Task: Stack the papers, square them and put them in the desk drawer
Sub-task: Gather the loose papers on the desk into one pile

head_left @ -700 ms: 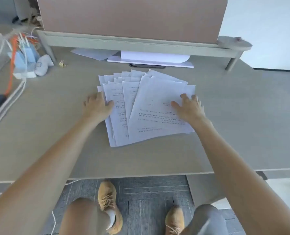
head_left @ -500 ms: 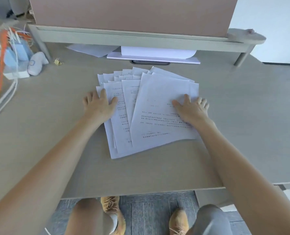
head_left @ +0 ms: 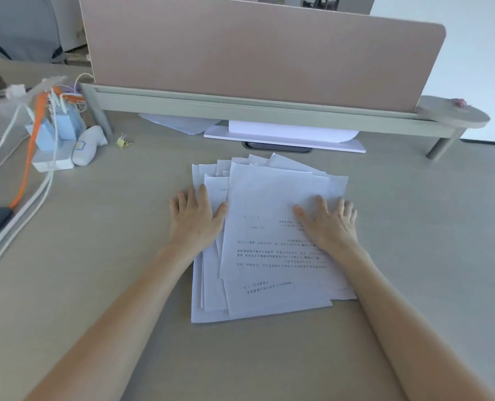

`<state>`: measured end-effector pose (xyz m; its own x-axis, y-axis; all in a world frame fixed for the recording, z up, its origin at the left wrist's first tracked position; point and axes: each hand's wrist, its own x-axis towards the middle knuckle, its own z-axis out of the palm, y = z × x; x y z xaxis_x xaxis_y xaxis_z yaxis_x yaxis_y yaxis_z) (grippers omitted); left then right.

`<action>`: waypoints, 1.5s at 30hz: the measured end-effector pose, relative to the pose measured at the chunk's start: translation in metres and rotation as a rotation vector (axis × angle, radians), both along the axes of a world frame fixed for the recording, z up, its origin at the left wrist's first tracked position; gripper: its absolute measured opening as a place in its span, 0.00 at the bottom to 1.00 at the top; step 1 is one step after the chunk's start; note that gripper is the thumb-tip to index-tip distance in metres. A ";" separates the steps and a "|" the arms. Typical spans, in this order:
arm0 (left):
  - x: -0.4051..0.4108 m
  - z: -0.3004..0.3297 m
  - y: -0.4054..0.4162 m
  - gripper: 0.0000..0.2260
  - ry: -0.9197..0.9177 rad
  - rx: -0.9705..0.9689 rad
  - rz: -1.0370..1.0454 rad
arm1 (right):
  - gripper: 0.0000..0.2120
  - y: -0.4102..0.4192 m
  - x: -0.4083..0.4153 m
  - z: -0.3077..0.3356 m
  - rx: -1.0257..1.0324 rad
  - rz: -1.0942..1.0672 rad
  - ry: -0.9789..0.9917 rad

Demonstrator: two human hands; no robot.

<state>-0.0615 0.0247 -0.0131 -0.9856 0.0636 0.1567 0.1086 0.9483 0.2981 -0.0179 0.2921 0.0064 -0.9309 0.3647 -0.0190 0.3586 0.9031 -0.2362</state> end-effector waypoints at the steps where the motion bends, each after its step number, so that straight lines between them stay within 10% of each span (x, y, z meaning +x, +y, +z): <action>1: 0.000 0.001 0.002 0.32 -0.006 0.003 0.005 | 0.38 -0.004 -0.001 0.000 -0.012 0.030 0.011; 9: 0.002 0.020 0.017 0.28 0.004 0.306 -0.028 | 0.36 -0.001 0.004 0.013 -0.266 0.157 0.078; 15: 0.012 0.019 0.012 0.31 -0.066 0.130 0.038 | 0.39 -0.008 0.023 0.010 -0.171 0.146 0.088; 31: 0.025 0.050 0.020 0.34 -0.120 0.817 0.054 | 0.24 -0.055 0.020 0.007 -0.120 0.012 0.236; 38: 0.005 0.057 0.005 0.15 -0.382 1.098 0.206 | 0.22 -0.048 0.017 0.007 -0.276 -0.031 0.270; 45: 0.008 0.068 -0.001 0.13 -0.506 0.959 -0.021 | 0.23 -0.051 0.019 0.004 -0.207 0.042 0.163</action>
